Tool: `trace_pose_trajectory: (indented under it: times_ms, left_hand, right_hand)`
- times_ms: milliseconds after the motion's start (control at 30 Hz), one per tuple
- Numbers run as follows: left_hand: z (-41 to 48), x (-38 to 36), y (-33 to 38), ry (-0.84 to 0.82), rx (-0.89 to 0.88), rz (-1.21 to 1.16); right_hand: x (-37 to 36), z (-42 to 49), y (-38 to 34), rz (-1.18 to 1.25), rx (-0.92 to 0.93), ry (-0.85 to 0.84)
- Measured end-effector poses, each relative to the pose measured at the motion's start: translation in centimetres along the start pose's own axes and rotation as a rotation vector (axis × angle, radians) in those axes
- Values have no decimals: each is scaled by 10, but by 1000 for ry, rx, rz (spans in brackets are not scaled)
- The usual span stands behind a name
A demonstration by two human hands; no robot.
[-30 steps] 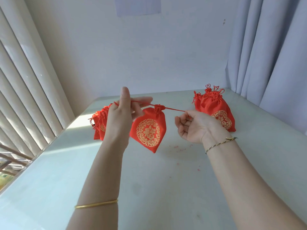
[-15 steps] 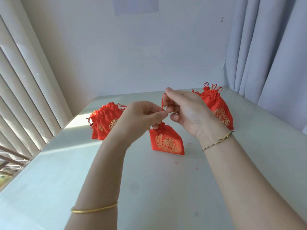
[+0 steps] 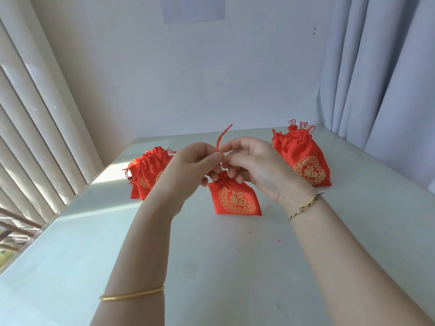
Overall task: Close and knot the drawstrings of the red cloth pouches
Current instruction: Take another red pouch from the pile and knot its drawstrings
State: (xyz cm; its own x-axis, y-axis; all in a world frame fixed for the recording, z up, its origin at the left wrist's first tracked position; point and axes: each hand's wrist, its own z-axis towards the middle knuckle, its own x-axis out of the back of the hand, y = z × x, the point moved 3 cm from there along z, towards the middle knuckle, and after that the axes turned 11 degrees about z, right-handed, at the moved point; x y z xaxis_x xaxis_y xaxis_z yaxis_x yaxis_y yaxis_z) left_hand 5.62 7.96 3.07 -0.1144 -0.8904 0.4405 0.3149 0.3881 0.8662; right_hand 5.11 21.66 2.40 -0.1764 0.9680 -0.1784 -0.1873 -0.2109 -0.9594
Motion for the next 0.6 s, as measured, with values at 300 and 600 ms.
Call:
trace_pose_trajectory:
  times_ms: [300, 600]
  left_hand:
    - [5, 6, -8, 238, 86, -84]
    - [5, 6, -5, 332, 105, -64]
  right_hand:
    - [-5, -1, -2, -240, 262, 11]
    - [-15, -3, -7, -629, 525, 85]
